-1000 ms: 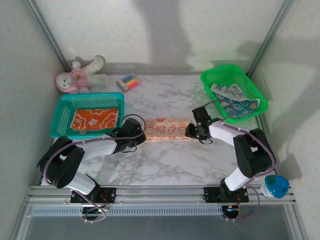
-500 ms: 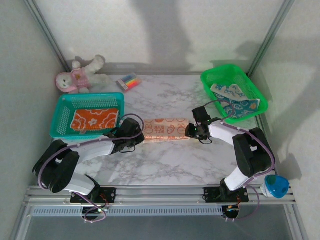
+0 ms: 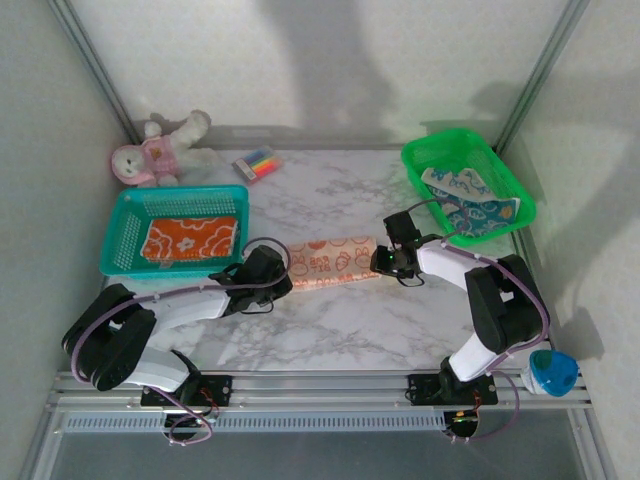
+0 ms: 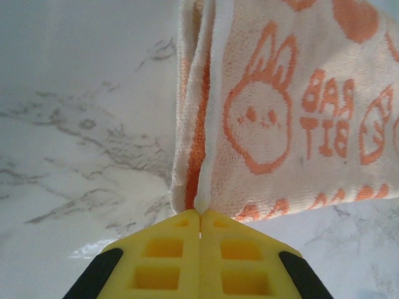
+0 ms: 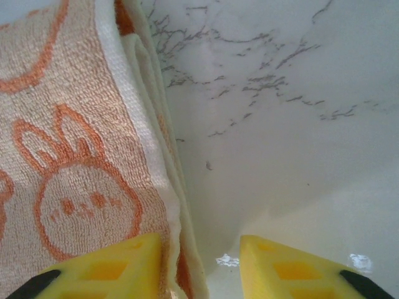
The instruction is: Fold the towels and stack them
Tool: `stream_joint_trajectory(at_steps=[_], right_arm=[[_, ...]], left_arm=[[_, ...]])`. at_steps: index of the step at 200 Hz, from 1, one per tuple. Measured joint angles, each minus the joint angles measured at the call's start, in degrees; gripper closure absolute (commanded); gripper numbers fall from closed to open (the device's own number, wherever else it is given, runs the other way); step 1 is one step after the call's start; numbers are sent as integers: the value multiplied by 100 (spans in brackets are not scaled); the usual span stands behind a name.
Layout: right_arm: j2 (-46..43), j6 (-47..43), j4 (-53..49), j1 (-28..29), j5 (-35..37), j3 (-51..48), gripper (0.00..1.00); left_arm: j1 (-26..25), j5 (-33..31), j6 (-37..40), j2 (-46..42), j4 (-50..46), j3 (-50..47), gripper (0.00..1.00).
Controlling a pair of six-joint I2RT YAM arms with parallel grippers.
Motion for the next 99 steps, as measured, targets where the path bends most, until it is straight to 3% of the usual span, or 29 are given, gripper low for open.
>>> stream_joint_trajectory(at_steps=[57, 70, 99], right_arm=[[4, 52, -17, 4, -7, 66, 90], [4, 70, -20, 4, -17, 66, 100], [4, 87, -20, 4, -26, 66, 100]], left_arm=[[-35, -2, -37, 4, 17, -37, 100], [-35, -2, -37, 11, 17, -37, 100], [-35, 0, -37, 48, 20, -35, 100]])
